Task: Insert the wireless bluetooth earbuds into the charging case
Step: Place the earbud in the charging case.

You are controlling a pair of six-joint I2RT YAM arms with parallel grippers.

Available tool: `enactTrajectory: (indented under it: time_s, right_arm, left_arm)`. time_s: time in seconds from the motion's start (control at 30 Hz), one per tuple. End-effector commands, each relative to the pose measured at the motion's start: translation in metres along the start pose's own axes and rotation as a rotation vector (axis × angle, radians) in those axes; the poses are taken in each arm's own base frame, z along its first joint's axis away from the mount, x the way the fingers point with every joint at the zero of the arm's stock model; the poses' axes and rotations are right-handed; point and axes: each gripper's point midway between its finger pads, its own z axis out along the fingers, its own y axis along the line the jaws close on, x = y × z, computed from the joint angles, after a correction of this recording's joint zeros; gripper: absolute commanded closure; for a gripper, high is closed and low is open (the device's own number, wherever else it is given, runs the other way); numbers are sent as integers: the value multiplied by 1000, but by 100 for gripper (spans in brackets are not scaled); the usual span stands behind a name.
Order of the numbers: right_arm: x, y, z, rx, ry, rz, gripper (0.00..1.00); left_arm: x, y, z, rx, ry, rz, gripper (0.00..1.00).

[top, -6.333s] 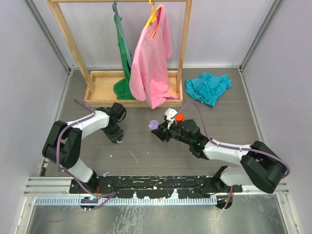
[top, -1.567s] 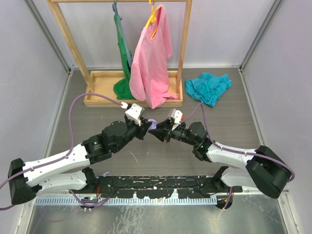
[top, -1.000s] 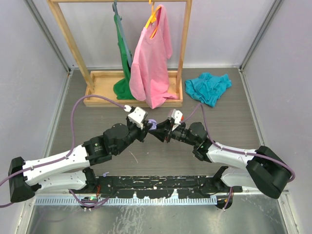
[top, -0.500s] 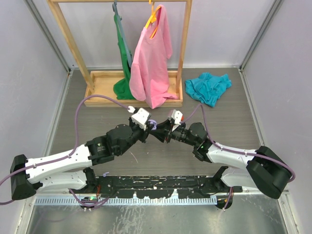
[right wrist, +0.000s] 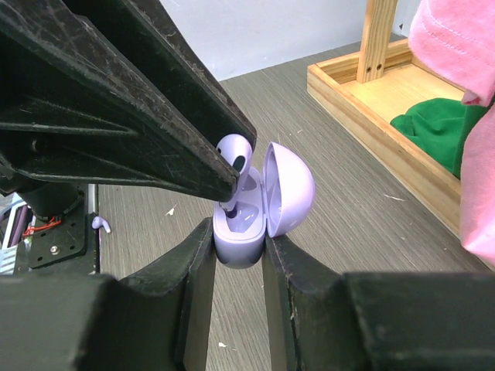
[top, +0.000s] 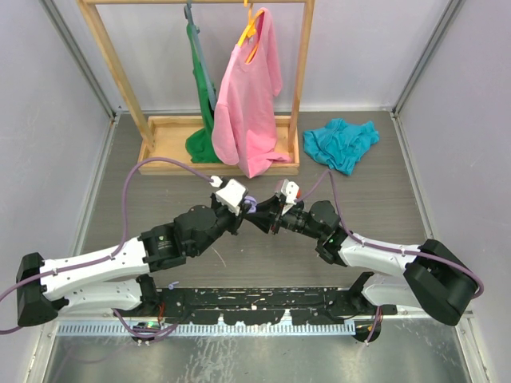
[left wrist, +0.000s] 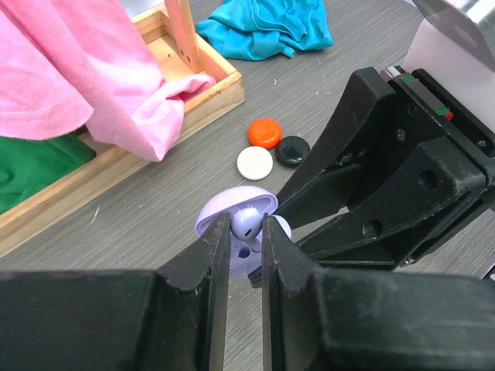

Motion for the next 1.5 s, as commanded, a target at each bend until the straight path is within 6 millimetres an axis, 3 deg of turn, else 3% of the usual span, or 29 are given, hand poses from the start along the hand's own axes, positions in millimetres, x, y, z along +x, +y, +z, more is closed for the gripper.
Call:
enactTrajectory:
  time_s: [0.0,1.13,1.47]
  right_arm:
    - [-33,7,1,-23,-107,-44,99]
    - [-34,8,-1,-28,-113,-48,99]
    - [-34,8,-1,-29,-114,-47,99]
  left_arm:
    - [-33,3,-8,-8,-79,-11,91]
    - [-22,-17,-8,-7,-15,149,90]
    - [-18,-23,-9,1,2,156,81]
